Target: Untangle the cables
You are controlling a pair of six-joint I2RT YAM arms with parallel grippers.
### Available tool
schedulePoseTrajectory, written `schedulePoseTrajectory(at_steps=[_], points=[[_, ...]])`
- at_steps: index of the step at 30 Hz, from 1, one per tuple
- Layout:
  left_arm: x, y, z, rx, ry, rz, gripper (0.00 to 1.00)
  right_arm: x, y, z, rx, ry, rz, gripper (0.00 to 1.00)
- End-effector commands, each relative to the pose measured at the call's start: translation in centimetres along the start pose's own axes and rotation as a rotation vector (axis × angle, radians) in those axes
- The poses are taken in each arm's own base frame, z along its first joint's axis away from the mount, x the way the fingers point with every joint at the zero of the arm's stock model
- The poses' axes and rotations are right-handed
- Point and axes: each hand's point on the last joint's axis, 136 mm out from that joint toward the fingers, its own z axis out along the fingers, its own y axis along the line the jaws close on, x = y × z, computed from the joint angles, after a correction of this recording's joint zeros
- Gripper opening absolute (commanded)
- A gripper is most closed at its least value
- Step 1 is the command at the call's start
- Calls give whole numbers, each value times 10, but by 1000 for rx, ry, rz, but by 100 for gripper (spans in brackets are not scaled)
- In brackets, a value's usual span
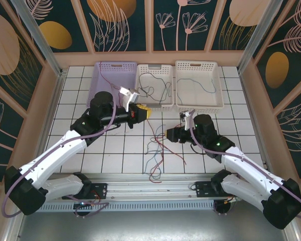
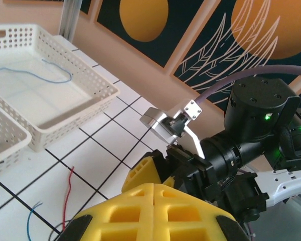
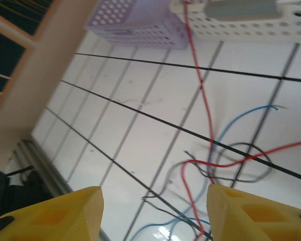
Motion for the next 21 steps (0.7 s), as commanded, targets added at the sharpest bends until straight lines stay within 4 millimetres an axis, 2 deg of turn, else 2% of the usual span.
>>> schedulePoseTrajectory(at_steps=[1, 6, 8, 10, 13, 16, 21], points=[[22, 19, 3, -67, 44, -109, 0, 21, -27, 9, 133, 88, 87, 57], [49, 47, -1, -199, 87, -183, 0, 73, 4, 37, 49, 240, 39, 58], [62, 56, -1, -231, 110, -209, 0, 85, 5, 45, 63, 268, 26, 58], [74, 63, -3, -255, 122, -230, 0, 89, -2, 53, 89, 266, 31, 57], [86, 66, -7, -267, 124, -249, 0, 86, -16, 62, 158, 239, 23, 55], [96, 66, -11, -266, 126, -268, 0, 72, -29, 69, 240, 187, -7, 53], [114, 68, -13, -262, 141, -302, 0, 65, -25, 88, 227, 198, -40, 50]])
